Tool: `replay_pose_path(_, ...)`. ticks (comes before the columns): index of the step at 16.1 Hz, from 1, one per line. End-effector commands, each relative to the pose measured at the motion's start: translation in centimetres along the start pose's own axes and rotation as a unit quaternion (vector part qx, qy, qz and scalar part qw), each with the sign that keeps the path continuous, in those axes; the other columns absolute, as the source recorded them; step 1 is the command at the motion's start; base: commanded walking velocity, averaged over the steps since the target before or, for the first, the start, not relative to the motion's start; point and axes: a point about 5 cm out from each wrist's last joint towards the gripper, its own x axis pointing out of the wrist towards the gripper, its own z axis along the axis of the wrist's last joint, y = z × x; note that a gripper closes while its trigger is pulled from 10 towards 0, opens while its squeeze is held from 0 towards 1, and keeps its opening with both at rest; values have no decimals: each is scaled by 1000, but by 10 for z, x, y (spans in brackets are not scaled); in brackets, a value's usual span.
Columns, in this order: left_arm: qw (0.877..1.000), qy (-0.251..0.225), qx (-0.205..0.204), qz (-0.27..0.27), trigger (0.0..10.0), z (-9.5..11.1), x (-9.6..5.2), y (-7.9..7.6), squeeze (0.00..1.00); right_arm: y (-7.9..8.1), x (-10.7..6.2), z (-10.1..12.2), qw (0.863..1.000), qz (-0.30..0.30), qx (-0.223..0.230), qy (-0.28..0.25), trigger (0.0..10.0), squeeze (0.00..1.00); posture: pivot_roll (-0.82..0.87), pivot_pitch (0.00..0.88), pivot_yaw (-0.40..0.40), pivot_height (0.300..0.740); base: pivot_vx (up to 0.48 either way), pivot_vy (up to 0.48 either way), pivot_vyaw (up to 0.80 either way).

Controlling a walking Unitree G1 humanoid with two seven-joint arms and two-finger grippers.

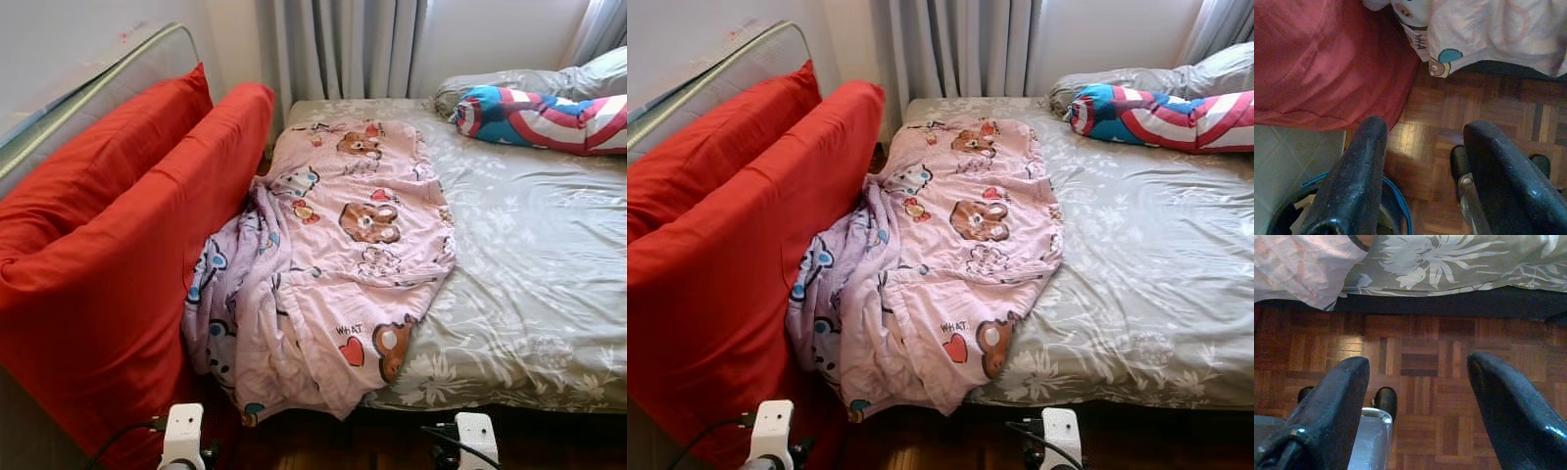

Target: Clean up the room

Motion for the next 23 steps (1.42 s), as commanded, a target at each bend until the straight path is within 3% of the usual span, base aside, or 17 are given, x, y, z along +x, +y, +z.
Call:
replay_pose_path(1,1000,3,-1,1,10000,1,0,2,0,-1,-1,-5,1000,0,3,11,10000,0,-13,0,40,740,0,0,0)
replay_pose_path(7,1000,4,-3,0,10000,0,0,1,0,1,-1,-6,1000,1,1,13,10000,0,-11,0,36,740,0,0,0)
replay_pose_path(17,1000,9,1,-1,10000,-4,-1,-1,0,40,4,7,1000,23,-8,5,10000,0,-12,0,36,740,0,0,0)
replay_pose_path(20,1000,10,1,-2,10000,-5,-1,-1,0,38,3,3,1000,22,-10,9,10000,0,-12,0,35,740,0,0,0)
replay_pose_path(23,1000,10,0,-2,10000,-5,-1,0,0,19,0,-7,1000,14,-18,12,10000,0,-11,0,35,740,0,0,0)
